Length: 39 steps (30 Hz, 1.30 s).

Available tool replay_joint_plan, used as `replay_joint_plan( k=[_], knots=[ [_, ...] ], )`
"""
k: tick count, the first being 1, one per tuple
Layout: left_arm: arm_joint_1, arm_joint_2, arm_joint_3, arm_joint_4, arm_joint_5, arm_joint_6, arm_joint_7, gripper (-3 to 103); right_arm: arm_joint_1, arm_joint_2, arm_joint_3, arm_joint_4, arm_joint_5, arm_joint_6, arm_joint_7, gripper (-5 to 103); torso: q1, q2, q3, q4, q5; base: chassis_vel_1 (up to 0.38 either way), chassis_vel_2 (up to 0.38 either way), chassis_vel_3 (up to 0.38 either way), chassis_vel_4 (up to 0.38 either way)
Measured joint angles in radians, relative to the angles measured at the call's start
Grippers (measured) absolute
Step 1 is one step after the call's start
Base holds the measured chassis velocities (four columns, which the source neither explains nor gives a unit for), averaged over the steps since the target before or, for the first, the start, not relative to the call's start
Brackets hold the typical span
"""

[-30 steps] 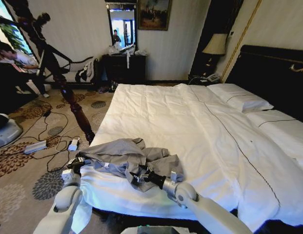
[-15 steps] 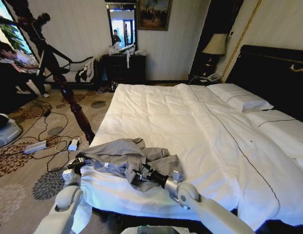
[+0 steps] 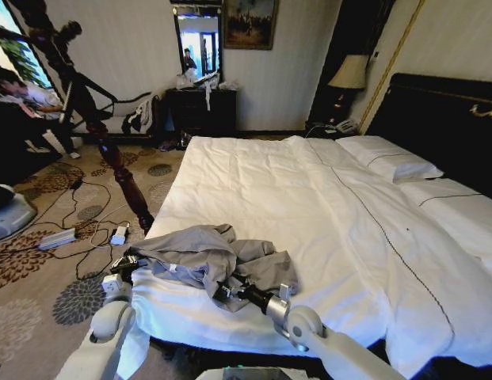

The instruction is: Pick up the clothes from the bed and hang them on the clothes hanger.

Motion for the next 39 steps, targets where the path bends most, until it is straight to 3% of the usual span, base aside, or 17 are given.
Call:
replay_joint_plan(
  k=[9,17,23,25,39],
  knots=[
    [-0.003,0.005,-0.007,0.013,-0.003,-0.002,-0.001,0,0.063,0.064,-0.041,-0.032,0.037,0.055,-0.103,100,0.0,0.0,0.0,-0.0001,0.0,0.0,0.0,0.0,0.0],
    [-0.009,0.002,-0.007,0.027,-0.003,-0.004,-0.002,0,0.047,0.051,-0.046,-0.007,0.036,0.099,-0.182,100,0.0,0.0,0.0,-0.0001,0.0,0.0,0.0,0.0,0.0],
    [-0.014,-0.002,-0.002,0.033,-0.002,-0.005,-0.004,0,0.008,0.023,-0.045,0.016,-0.019,0.119,-0.273,100,0.0,0.0,0.0,-0.0002,0.0,0.0,0.0,0.0,0.0],
    [-0.014,-0.002,-0.001,0.032,-0.001,-0.005,-0.005,0,0.0,0.008,-0.035,0.016,-0.06,0.119,-0.339,100,0.0,0.0,0.0,-0.0001,0.0001,0.0,0.0,0.0,0.0],
    [-0.014,0.001,-0.005,0.023,-0.004,-0.003,-0.009,0,0.011,-0.004,-0.023,-0.046,-0.174,0.12,-0.484,100,0.0,0.0,0.0,-0.0003,0.0001,0.0,0.0,0.0,0.0]
  ],
)
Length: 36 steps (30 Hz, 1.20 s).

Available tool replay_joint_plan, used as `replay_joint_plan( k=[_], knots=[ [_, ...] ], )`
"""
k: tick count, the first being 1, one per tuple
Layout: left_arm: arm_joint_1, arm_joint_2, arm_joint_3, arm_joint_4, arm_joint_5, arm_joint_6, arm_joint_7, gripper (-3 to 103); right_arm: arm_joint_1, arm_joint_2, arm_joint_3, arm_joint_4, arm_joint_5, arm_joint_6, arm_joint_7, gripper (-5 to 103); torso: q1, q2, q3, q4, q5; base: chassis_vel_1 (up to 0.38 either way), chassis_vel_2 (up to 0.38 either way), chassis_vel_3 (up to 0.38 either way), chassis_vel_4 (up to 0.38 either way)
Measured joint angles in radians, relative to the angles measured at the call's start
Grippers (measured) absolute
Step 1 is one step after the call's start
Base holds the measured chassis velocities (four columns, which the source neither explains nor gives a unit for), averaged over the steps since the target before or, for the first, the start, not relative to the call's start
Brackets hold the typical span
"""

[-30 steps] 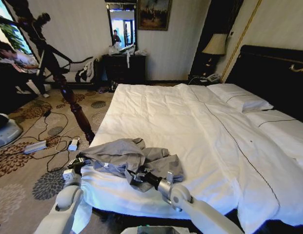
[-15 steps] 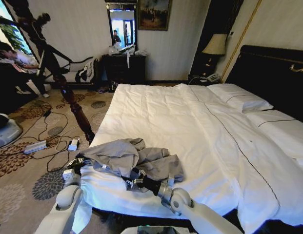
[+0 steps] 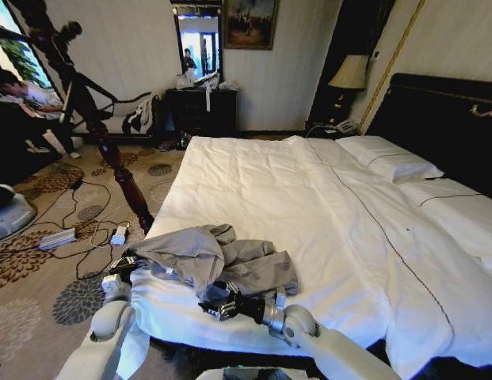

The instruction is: Pick up the clothes from the bed and hang them on the clothes hanger.

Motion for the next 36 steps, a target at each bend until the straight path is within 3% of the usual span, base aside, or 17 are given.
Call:
replay_joint_plan(
  k=[3,7,13,15,20,21,22,24,26,30,32,36],
  knots=[
    [0.006,0.007,-0.007,-0.002,-0.002,0.0,-0.001,0,0.0,-0.007,0.006,-0.009,-0.02,0.006,-0.046,101,0.0,0.0,0.0,0.0001,0.0,0.0,0.0,0.0,0.0],
    [0.009,0.008,-0.009,-0.004,-0.002,0.0,-0.002,0,0.004,-0.001,0.007,-0.019,-0.038,0.007,-0.053,94,0.0,0.0,0.0,0.0001,0.0,0.0,0.0,0.0,0.0],
    [0.01,0.007,-0.007,-0.01,-0.002,0.0,-0.004,0,0.007,0.002,0.007,-0.031,-0.053,0.019,-0.05,68,0.0,0.0,0.0,0.0001,0.0,0.0,0.0,0.0,0.0],
    [0.009,0.007,-0.007,-0.01,-0.002,0.0,-0.004,0,0.007,0.002,0.008,-0.034,-0.055,0.026,-0.049,68,0.0,0.0,0.0,0.0001,0.0,0.0,0.0,0.0,0.0],
    [0.004,0.007,-0.006,-0.005,-0.003,0.001,-0.005,3,0.008,0.003,0.012,-0.043,-0.064,0.051,-0.046,46,0.0,0.0,0.0,0.0001,0.0,0.0,0.0,0.0,0.0],
    [0.002,0.007,-0.006,-0.004,-0.003,0.001,-0.006,3,0.008,0.003,0.013,-0.043,-0.064,0.054,-0.044,46,0.0,0.0,0.0,0.0001,0.0,0.0,0.0,0.0,0.0],
    [0.0,0.006,-0.005,-0.004,-0.003,0.002,-0.007,3,0.008,0.003,0.015,-0.043,-0.064,0.059,-0.042,35,0.0,0.0,0.0,0.0001,0.0,0.0,0.0,0.0,0.0],
    [-0.002,0.006,-0.004,-0.004,-0.004,0.003,-0.008,4,0.008,0.003,0.017,-0.043,-0.063,0.065,-0.04,35,0.0,0.0,0.0,0.0001,-0.0001,0.0,0.0,0.0,0.0],
    [-0.004,0.006,-0.001,-0.004,-0.004,0.003,-0.008,5,0.007,0.003,0.021,-0.042,-0.064,0.082,-0.038,24,0.0,0.0,0.0,0.0001,0.0,0.0,0.0,0.0,0.0],
    [-0.008,0.009,0.002,-0.013,-0.02,0.001,-0.009,6,0.007,0.003,0.04,-0.042,-0.063,0.123,-0.076,8,0.0,0.0,0.0,0.0001,-0.0001,0.0,0.0,0.0,0.0],
    [-0.011,0.016,0.004,-0.025,-0.034,-0.001,-0.009,6,0.006,0.003,0.05,-0.04,-0.037,0.157,-0.102,3,0.0,0.0,0.0,0.0002,0.0,0.0,0.0,0.0,0.0],
    [-0.018,0.03,0.006,-0.047,-0.058,-0.001,-0.009,7,-0.002,-0.006,0.075,-0.01,-0.001,0.153,-0.12,0,0.0,0.0,0.0,0.0,0.0,0.0,0.0,0.0,0.0]
  ],
)
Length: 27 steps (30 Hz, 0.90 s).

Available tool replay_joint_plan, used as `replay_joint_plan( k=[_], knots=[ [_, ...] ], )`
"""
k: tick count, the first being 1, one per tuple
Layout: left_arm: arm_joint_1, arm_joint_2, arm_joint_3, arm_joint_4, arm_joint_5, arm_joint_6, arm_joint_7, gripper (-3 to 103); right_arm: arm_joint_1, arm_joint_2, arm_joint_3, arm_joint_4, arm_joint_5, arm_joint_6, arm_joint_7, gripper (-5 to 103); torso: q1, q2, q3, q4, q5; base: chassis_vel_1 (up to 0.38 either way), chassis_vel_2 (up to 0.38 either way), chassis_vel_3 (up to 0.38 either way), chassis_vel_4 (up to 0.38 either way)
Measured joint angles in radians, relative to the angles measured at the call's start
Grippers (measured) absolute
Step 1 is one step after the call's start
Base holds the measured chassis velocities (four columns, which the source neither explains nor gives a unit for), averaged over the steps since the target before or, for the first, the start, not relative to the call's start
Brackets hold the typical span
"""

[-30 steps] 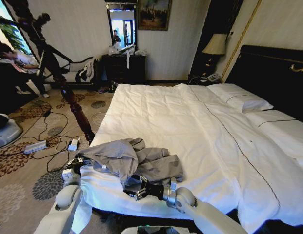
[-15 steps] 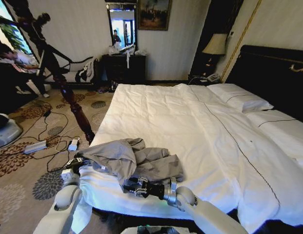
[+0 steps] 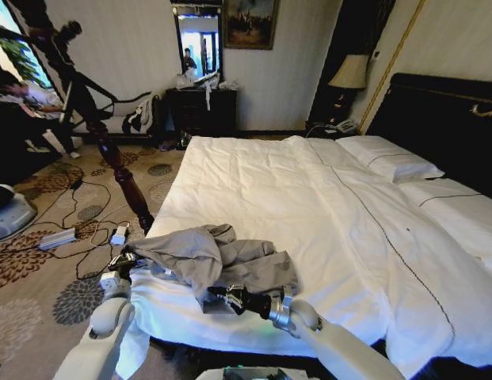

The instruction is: Pick up the clothes from the bed and hang them on the clothes hanger.

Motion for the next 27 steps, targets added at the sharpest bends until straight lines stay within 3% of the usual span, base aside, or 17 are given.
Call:
replay_joint_plan(
  k=[3,5,6,8,9,11,13,19,22,23,27],
  knots=[
    [-0.003,0.004,0.0,0.0,-0.002,0.001,-0.001,7,-0.006,-0.002,0.012,-0.003,-0.022,-0.005,-0.003,0,0.0,0.0,0.0,0.0002,0.0,0.0,0.0,0.0,0.0],
    [-0.003,0.003,0.0,0.005,-0.002,0.001,-0.002,8,-0.017,-0.002,0.028,-0.023,-0.084,-0.022,0.041,0,0.0,0.0,0.0,0.0001,0.0,0.0,0.0,0.0,0.0],
    [-0.001,0.002,0.0,0.006,-0.002,0.001,-0.002,8,-0.023,-0.004,0.034,-0.027,-0.111,-0.037,0.082,-2,0.0,0.0,0.0,0.0001,0.0,0.0,0.0,0.0,0.0],
    [0.002,0.001,0.0,0.007,0.0,0.002,-0.002,8,-0.038,-0.01,0.038,-0.028,-0.128,-0.093,0.231,8,0.0,0.0,0.0,0.0001,0.0,0.0,0.0,0.0,0.0],
    [0.002,0.001,0.0,0.007,0.0,0.002,-0.002,8,-0.038,-0.01,0.038,-0.028,-0.128,-0.093,0.231,8,0.0,0.0,0.0,0.0001,0.0,0.0,0.0,0.0,0.0],
    [0.005,0.001,-0.003,0.007,0.0,0.002,-0.002,8,-0.05,-0.014,0.027,-0.004,-0.049,-0.165,0.419,14,0.0,0.0,0.0,0.0,-0.0001,0.0,0.0,0.0,0.0],
    [0.008,0.003,-0.006,0.007,0.0,0.003,-0.003,8,-0.057,-0.012,0.012,0.016,0.043,-0.209,0.518,25,0.0,0.0,0.0,0.0001,-0.0001,0.0,0.0,0.0,0.0],
    [0.011,0.004,-0.007,0.009,0.002,0.003,-0.003,8,-0.066,-0.003,-0.005,0.045,0.129,-0.22,0.55,41,0.0,0.0,0.0,0.0001,0.0,0.0,0.0,0.0,0.0],
    [0.009,0.005,-0.008,0.016,0.002,0.003,-0.004,8,-0.083,-0.01,-0.004,0.082,0.175,-0.221,0.562,57,0.0,0.0,0.0,0.0002,0.0,0.0,0.0,0.0,0.0],
    [0.009,0.005,-0.008,0.016,0.002,0.003,-0.004,8,-0.083,-0.01,-0.004,0.082,0.175,-0.221,0.562,57,0.0,0.0,0.0,0.0002,0.0,0.0,0.0,0.0,0.0],
    [0.006,0.005,-0.007,0.022,0.003,0.003,-0.005,8,-0.13,-0.026,0.002,0.151,0.32,-0.276,0.659,73,0.0,0.0,0.0,-0.0001,0.0,0.0,0.0,0.0,0.0]
  ],
)
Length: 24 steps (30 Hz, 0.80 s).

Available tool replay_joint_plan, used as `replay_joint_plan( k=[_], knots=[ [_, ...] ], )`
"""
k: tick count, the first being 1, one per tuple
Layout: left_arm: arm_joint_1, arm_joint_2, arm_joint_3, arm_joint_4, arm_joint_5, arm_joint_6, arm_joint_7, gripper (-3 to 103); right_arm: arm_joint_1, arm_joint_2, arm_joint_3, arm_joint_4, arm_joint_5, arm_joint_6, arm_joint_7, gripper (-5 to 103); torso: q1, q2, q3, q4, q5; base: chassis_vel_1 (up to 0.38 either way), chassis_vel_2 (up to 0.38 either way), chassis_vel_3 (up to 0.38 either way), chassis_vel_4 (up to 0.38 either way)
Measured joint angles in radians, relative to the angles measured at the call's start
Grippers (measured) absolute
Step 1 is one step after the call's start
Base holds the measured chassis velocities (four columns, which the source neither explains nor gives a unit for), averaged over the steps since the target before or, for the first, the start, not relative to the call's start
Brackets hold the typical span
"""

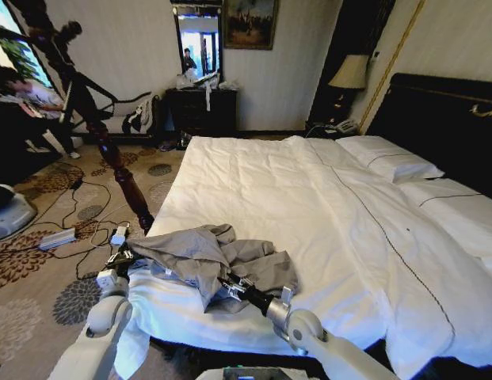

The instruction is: Pick up the clothes from the bed and hang them on the clothes hanger.

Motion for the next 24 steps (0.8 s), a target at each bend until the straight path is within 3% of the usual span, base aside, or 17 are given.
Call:
replay_joint_plan(
  k=[1,5,7,13,20,24],
  knots=[
    [0.0,0.0,0.0,0.0,0.0,0.0,0.0,8,0.0,0.0,0.0,0.0,0.0,0.0,0.0,73,0.0,0.0,0.0,0.0,0.0,0.0,0.0,0.0,0.0],
    [-0.003,-0.002,0.006,0.007,0.003,0.0,-0.001,8,0.003,0.015,-0.005,-0.006,0.012,-0.023,0.052,95,0.0,0.0,0.0,0.0003,0.0,0.0,0.0,0.0,0.0],
    [-0.003,-0.002,0.008,0.007,0.003,0.0,-0.001,8,0.006,0.018,-0.006,-0.012,0.011,-0.025,0.064,98,0.0,0.0,0.0,0.0002,0.0001,0.0,0.0,0.0,0.0],
    [-0.002,0.001,0.005,0.008,0.003,0.0,-0.001,8,0.022,0.022,-0.02,-0.017,0.014,-0.026,0.057,100,0.0,0.0,0.0,0.0001,-0.0001,0.0,0.0,0.0,0.0],
    [-0.004,0.002,0.003,0.017,0.003,0.0,-0.002,10,0.11,0.07,-0.09,-0.051,0.024,0.008,-0.078,100,0.0,0.0,0.0,0.0003,0.0,0.0,0.0,0.0,0.0],
    [-0.004,0.005,0.0,0.017,0.001,0.0,-0.002,10,0.134,0.081,-0.115,-0.062,0.012,0.011,-0.109,100,0.0,0.0,0.0,0.0003,-0.0001,0.0,0.0,0.0,0.0]
  ],
)
